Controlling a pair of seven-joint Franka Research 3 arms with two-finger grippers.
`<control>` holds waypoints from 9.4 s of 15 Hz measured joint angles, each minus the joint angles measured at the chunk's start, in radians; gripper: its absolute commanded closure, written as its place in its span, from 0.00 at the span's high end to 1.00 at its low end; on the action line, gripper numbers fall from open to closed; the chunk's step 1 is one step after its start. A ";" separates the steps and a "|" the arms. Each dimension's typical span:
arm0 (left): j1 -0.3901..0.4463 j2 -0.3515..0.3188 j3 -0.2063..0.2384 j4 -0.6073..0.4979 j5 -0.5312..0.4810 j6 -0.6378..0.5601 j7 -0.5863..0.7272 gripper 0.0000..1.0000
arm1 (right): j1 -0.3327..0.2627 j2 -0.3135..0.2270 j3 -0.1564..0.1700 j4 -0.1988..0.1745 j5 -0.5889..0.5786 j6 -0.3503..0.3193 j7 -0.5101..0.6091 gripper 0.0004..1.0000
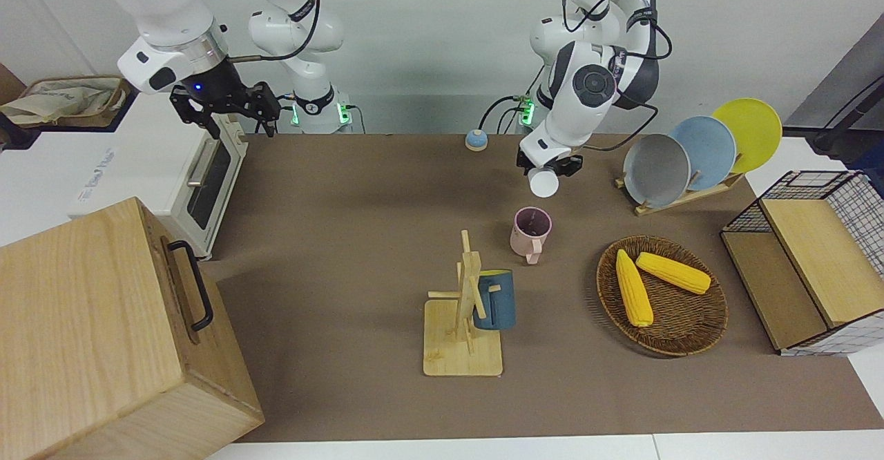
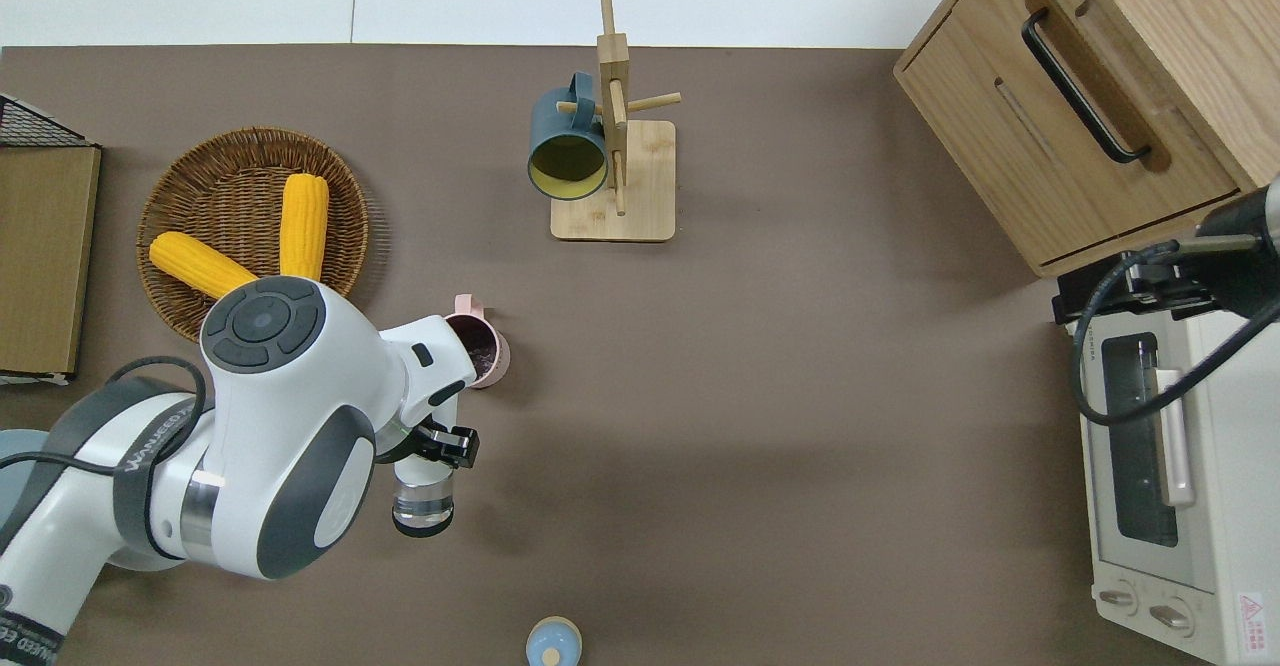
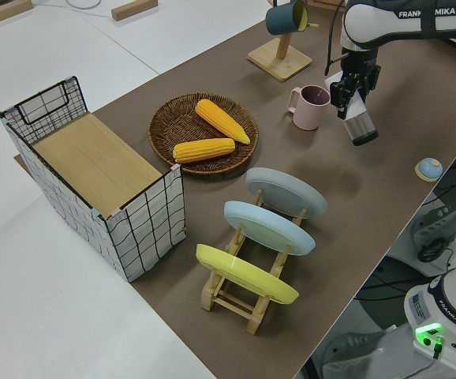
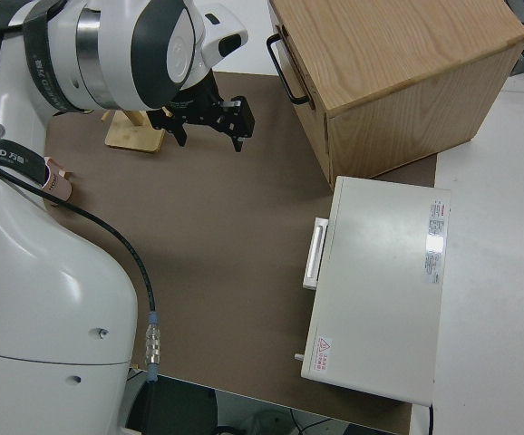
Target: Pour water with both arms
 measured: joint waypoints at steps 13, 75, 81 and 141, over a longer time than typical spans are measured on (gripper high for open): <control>0.000 -0.004 0.001 0.003 -0.005 0.034 -0.014 0.00 | 0.000 0.000 0.000 0.000 0.000 0.000 0.000 0.99; 0.592 0.296 0.279 0.458 -0.430 0.657 0.872 0.00 | 0.000 0.000 0.000 0.000 0.000 0.000 0.000 0.99; 0.592 0.331 0.280 0.458 -0.470 0.696 0.904 0.01 | 0.000 0.000 0.000 0.000 0.000 0.000 0.000 0.99; -0.072 0.111 0.421 0.650 0.102 -0.251 0.164 0.99 | 0.000 0.000 0.000 0.000 0.000 0.000 0.000 0.99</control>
